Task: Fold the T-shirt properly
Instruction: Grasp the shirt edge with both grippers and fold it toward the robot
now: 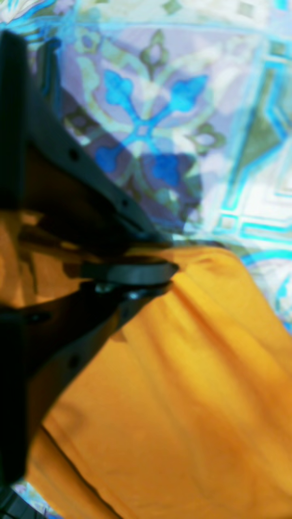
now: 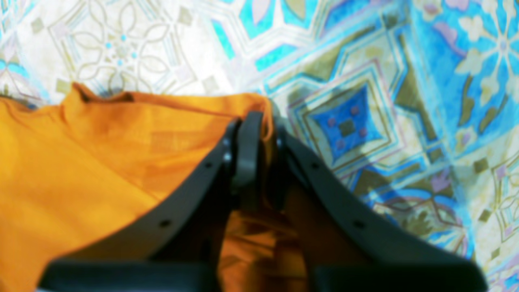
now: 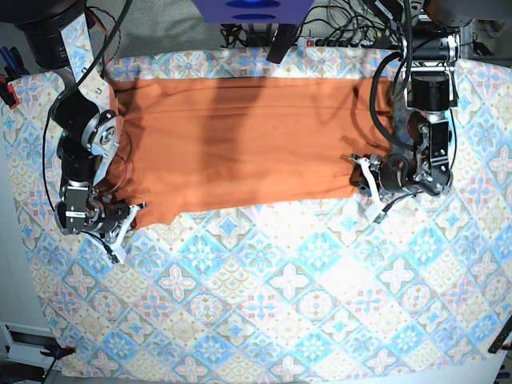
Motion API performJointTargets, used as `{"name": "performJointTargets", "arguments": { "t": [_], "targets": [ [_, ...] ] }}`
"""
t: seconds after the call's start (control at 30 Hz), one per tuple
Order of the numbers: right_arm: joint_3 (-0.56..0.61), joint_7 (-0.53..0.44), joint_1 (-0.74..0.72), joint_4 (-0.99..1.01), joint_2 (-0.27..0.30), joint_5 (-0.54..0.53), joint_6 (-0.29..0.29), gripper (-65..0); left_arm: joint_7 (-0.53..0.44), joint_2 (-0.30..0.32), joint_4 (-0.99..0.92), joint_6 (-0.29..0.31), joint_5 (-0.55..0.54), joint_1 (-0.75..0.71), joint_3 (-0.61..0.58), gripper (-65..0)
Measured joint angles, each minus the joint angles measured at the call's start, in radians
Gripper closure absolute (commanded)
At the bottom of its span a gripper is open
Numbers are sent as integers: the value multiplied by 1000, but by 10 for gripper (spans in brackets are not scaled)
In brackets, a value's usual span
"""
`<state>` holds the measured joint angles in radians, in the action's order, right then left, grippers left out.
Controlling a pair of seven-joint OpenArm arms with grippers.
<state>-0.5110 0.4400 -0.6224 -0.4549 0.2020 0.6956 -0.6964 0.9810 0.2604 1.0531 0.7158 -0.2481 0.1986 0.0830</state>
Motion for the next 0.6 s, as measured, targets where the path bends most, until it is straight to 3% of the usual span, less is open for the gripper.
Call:
{"name": "performJointTargets", "arguments": {
  "t": [0.37,0.6],
  "targets": [
    [27,189,191,-407,-55,12,-15,-9,11,0,2,4,-3,6,9,-49],
    [42,273,207,-549,-82,5,-18,-7,109,11,73,-11,-29,2,6,-49]
  ]
}}
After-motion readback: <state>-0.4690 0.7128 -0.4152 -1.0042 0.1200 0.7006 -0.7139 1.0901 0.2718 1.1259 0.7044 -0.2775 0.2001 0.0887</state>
